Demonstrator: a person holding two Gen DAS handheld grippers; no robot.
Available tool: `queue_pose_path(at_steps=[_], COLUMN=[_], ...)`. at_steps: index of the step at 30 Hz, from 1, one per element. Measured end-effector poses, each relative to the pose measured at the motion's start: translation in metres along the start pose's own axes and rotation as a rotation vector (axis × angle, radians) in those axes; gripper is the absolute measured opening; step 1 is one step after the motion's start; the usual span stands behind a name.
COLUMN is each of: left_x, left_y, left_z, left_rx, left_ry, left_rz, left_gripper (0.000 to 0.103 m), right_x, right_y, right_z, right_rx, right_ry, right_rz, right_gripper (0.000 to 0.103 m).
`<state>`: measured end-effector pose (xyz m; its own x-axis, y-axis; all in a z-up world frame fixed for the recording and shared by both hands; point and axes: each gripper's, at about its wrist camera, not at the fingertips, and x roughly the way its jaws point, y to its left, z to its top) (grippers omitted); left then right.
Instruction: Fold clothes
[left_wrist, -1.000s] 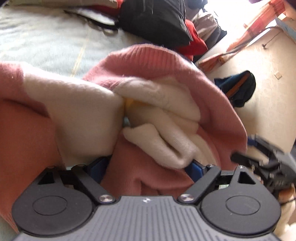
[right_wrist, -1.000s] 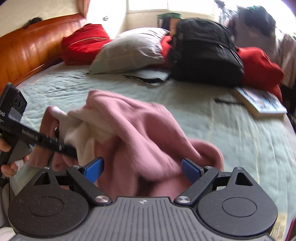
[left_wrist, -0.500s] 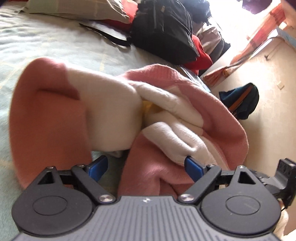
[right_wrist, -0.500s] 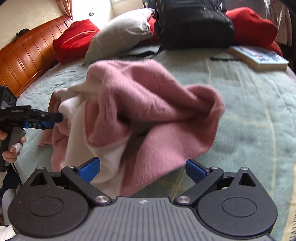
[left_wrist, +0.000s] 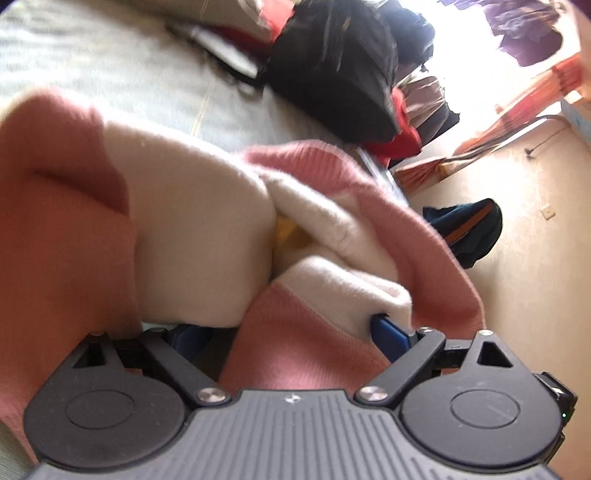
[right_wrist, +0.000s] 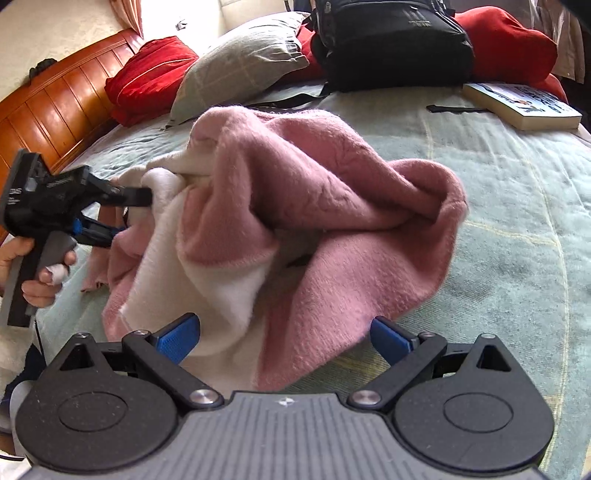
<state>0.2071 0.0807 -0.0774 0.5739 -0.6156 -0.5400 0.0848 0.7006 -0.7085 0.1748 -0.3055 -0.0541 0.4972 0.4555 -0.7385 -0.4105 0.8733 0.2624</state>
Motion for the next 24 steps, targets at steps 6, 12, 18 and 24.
queue_pose_path(at_steps=[6, 12, 18, 24], left_x=[-0.015, 0.003, 0.002, 0.011], left_y=[0.042, 0.038, 0.026, 0.022], left_z=[0.002, 0.014, 0.028, 0.035], left_rx=[-0.153, -0.171, -0.117, -0.007], left_ry=[-0.035, -0.050, -0.153, -0.193], left_rz=[-0.067, -0.011, 0.085, 0.194], left_gripper=[0.093, 0.094, 0.093, 0.093], right_x=[0.009, 0.014, 0.011, 0.015], right_y=[-0.009, -0.001, 0.002, 0.003], right_z=[-0.002, 0.000, 0.003, 0.002], right_rx=[0.033, 0.014, -0.004, -0.008], right_ry=[0.017, 0.026, 0.016, 0.021], right_rz=[-0.005, -0.008, -0.013, -0.011], right_gripper=[0.101, 0.101, 0.101, 0.101])
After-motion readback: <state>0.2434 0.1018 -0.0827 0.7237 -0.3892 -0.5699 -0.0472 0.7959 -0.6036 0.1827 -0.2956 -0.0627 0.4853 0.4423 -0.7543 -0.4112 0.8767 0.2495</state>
